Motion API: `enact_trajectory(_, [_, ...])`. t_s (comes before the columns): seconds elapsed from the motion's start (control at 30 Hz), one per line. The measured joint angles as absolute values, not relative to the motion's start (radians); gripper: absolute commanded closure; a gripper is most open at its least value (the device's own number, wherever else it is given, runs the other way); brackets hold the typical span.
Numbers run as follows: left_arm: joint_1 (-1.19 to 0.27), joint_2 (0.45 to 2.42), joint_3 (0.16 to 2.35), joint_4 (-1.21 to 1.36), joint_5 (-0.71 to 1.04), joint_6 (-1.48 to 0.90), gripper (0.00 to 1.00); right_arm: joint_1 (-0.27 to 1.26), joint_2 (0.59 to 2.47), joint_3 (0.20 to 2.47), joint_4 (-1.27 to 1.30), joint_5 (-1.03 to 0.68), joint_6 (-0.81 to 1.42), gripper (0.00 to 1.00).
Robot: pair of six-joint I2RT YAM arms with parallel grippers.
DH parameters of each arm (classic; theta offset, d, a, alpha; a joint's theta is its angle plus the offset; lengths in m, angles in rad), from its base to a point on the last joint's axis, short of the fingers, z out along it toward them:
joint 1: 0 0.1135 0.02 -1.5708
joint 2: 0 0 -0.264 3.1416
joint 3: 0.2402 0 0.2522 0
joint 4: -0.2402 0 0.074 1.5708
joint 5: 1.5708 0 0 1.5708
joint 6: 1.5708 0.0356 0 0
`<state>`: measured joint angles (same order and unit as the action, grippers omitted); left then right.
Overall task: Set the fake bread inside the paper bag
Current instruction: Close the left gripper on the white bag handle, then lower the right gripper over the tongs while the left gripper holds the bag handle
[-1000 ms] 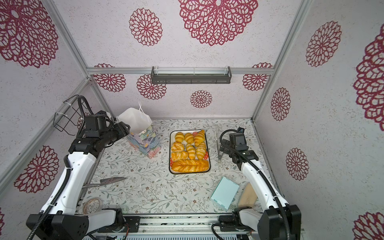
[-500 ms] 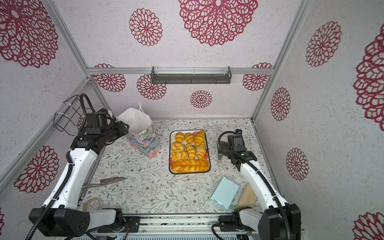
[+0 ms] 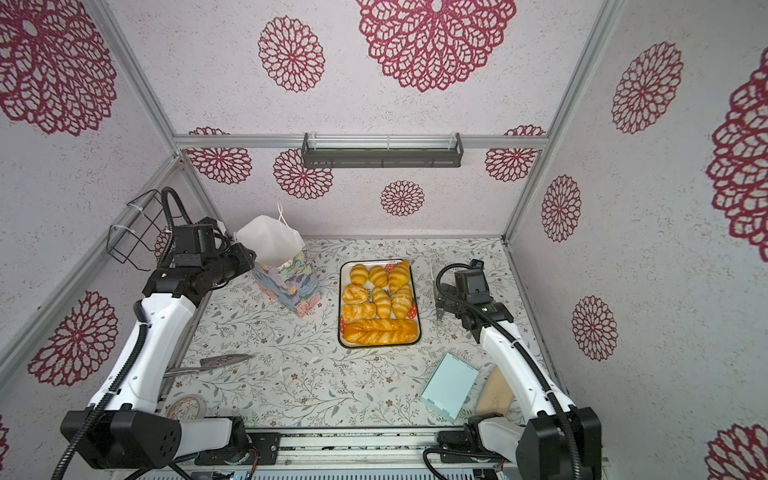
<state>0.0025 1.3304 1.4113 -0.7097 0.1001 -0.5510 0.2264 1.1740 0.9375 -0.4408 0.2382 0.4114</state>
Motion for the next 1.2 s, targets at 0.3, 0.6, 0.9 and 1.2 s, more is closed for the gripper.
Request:
enact_trajectory(0.3, [0.019, 1.330, 1.411, -0.723, 0.135, -0.536, 0.93, 0.226, 1.174, 0.937, -0.441, 0.239, 0.411, 0.02])
enact_trajectory(0.6, [0.057, 1.327, 1.411, -0.730, 0.213, -0.511, 1.00, 0.228, 1.177, 0.937, -0.447, 0.239, 0.411, 0.02])
enact_trajectory(0.9, [0.118, 1.278, 1.383, -0.731, 0.351, -0.486, 1.00, 0.230, 1.179, 0.937, -0.448, 0.239, 0.411, 0.02])
enact_trajectory(1.2, [0.172, 1.219, 1.337, -0.739, 0.405, -0.455, 1.00, 0.230, 1.193, 0.937, -0.454, 0.233, 0.411, 0.01])
